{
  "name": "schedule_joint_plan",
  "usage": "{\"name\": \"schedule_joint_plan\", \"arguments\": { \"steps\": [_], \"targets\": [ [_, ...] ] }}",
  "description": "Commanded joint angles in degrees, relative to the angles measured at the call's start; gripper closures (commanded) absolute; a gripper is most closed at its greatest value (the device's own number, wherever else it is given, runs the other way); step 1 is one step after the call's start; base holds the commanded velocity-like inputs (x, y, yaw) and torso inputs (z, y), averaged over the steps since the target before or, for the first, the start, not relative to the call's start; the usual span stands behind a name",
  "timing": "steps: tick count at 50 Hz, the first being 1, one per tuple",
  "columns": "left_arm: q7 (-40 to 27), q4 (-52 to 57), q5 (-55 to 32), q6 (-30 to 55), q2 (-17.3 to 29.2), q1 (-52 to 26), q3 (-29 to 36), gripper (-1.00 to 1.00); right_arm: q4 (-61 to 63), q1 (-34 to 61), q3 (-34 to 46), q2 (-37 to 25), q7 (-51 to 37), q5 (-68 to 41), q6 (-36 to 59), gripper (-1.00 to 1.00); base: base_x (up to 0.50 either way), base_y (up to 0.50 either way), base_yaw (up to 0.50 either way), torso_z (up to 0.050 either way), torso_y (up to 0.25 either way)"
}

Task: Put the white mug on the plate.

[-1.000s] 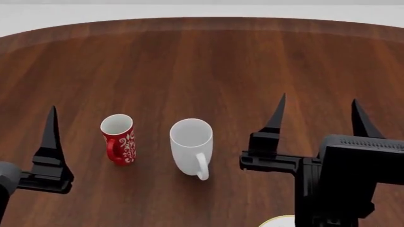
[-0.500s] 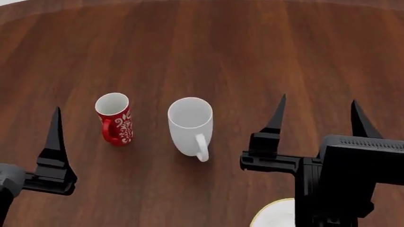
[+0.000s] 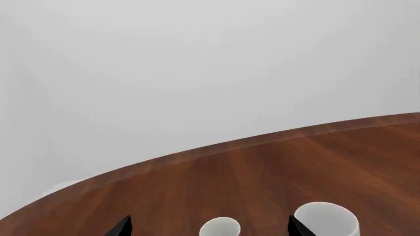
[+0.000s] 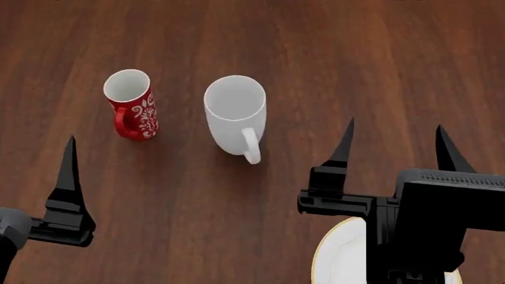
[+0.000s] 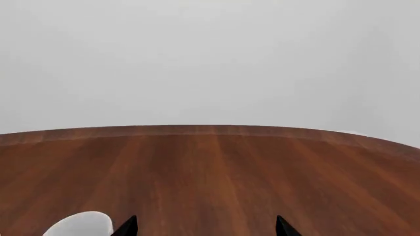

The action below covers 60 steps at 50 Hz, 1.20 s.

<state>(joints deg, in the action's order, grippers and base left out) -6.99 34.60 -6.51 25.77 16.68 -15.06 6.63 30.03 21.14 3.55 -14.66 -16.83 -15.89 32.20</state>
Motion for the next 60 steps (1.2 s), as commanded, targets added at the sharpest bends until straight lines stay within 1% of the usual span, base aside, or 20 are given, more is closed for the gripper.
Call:
{"name": "schedule_joint_plan", "arguments": {
  "steps": [1, 22, 42, 52, 58, 60],
  "targets": [
    [-0.3, -0.1, 0.1, -0.1, 0.2, -0.1, 0.5, -1.0, 0.3, -0.2, -0.1, -0.3, -0.3, -0.3, 0.0, -1.0, 0.0, 0.0, 0.0, 0.0, 0.0],
    [-0.8, 0.0, 0.7, -1.0, 1.0, 0.2, 1.2, -1.0, 0.3, -0.5, 0.0, -0.7, -0.9, -0.6, -0.4, -1.0, 0.0, 0.0, 0.0, 0.0, 0.0],
    [-1.2, -0.5, 0.3, -1.4, 1.4, 0.0, 1.2, -1.0, -0.2, 0.2, 1.0, -1.0, -1.3, -0.6, -0.1, -1.0, 0.0, 0.0, 0.0, 0.0, -0.181],
    [-1.3, -1.5, -0.4, -2.1, 1.2, 0.0, 1.0, -1.0, 2.3, 2.3, 1.8, -1.9, -1.8, -1.7, 4.6, -1.0, 0.0, 0.0, 0.0, 0.0, -0.021],
    [-1.5, -1.3, -0.6, -1.9, 1.2, 0.3, 0.8, -1.0, 3.1, 5.8, 2.6, -2.1, -1.3, -3.6, 9.6, -1.0, 0.0, 0.0, 0.0, 0.0, 0.0],
    [-1.7, -1.3, -0.7, -2.0, 1.3, 0.5, 0.7, -1.0, 3.2, 8.4, 2.1, -1.6, -0.7, -6.1, 12.9, -1.0, 0.0, 0.0, 0.0, 0.0, 0.0]
  ]
}}
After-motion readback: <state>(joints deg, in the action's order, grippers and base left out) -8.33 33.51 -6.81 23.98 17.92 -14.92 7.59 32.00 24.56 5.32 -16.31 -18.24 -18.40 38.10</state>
